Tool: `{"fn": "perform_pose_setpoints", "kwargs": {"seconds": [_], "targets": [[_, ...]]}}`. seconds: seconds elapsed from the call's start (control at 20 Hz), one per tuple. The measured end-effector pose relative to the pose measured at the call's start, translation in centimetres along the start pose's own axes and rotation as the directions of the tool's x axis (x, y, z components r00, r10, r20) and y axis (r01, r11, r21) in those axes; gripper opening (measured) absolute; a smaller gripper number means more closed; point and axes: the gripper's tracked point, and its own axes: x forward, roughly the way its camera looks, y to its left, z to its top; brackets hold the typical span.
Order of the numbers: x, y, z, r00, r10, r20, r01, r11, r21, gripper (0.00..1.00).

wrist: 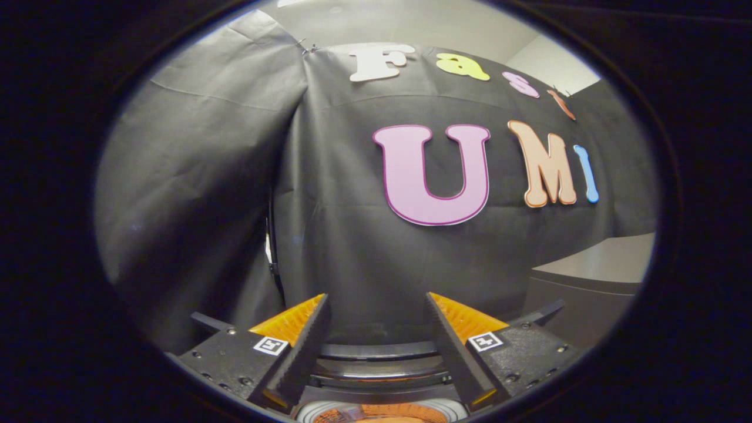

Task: Put the clothes into the washing machine and then close the washing machine lid.

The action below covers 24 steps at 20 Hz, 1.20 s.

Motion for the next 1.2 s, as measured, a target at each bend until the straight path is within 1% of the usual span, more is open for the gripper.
{"fn": "perform_pose_setpoints", "kwargs": {"seconds": [0.25, 0.3, 0.5, 0.55, 0.6, 0.65, 0.7, 0.75, 0.8, 0.9, 1.05, 1.2], "targets": [[0.2, -0.1, 0.1, 1.0, -0.004, 0.011, 0.004, 1.0, 0.001, 0.96], [0.2, 0.0, 0.1, 1.0, 0.007, 0.01, -0.007, 1.0, 0.001, 0.96], [-0.5, 0.6, -0.8, 0.995, 0.103, -0.015, -0.103, 0.995, 0.011, 0.95], [-0.3, 0.1, -1.8, 0.995, 0.086, -0.049, -0.085, 0.996, 0.009, 0.95], [-0.5, -1.1, -2.7, 0.995, 0.04, -0.088, -0.044, 0.998, -0.045, 0.95], [-1.6, -1.3, -4.1, 0.991, 0.044, -0.124, -0.051, 0.997, -0.051, 0.96], [-2.7, -0.2, -5.0, 0.985, 0.106, -0.138, -0.11, 0.994, -0.023, 0.97], [-2.7, 1.2, -5.5, 0.982, 0.151, -0.113, -0.15, 0.989, 0.015, 0.97], [-3.2, 1.5, -5.4, 0.983, 0.156, -0.094, -0.154, 0.988, 0.029, 0.98], [-4.4, 0.9, -5.6, 0.987, 0.126, -0.099, -0.126, 0.992, 0.008, 0.98], [-5.2, 1.6, -6.1, 0.982, 0.154, -0.109, -0.157, 0.987, -0.017, 0.97], [-6.4, 1.7, -6.0, 0.98, 0.162, -0.111, -0.163, 0.987, 0.008, 0.97]]}}
